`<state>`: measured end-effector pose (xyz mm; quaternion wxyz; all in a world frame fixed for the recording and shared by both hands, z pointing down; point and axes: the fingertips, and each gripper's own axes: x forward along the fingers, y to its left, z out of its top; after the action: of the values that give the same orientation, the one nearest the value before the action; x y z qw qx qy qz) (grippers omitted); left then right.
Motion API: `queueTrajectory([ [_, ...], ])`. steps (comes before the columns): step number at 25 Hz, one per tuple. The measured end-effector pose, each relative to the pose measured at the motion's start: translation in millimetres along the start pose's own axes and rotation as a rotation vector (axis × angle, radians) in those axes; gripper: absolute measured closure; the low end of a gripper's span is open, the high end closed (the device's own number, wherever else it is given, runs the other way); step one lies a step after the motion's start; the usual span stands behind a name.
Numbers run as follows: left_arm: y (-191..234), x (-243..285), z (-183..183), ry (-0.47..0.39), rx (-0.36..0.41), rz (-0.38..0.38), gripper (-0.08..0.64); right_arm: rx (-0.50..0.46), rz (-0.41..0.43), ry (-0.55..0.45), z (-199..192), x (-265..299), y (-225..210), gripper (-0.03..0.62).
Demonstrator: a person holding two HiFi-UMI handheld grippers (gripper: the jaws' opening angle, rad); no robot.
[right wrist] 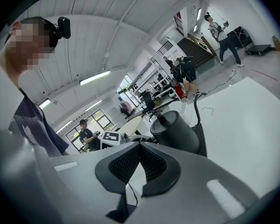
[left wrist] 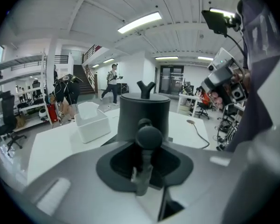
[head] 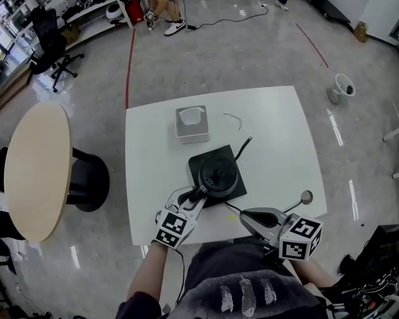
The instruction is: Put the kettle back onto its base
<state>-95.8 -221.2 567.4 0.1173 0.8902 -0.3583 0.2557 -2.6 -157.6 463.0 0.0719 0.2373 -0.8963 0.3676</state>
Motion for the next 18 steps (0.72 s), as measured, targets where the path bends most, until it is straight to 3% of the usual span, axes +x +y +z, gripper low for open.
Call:
queueTrajectory([
  [10, 50, 11, 1, 0.018, -0.021, 0.145, 0.451, -0.007, -0.004, 0.011, 2, 1, 1, 0.591],
  [18, 66, 22, -2, 0.034, -0.012, 0.167, 0.454, -0.008, -0.009, -0.001, 0, 3, -5, 0.591],
])
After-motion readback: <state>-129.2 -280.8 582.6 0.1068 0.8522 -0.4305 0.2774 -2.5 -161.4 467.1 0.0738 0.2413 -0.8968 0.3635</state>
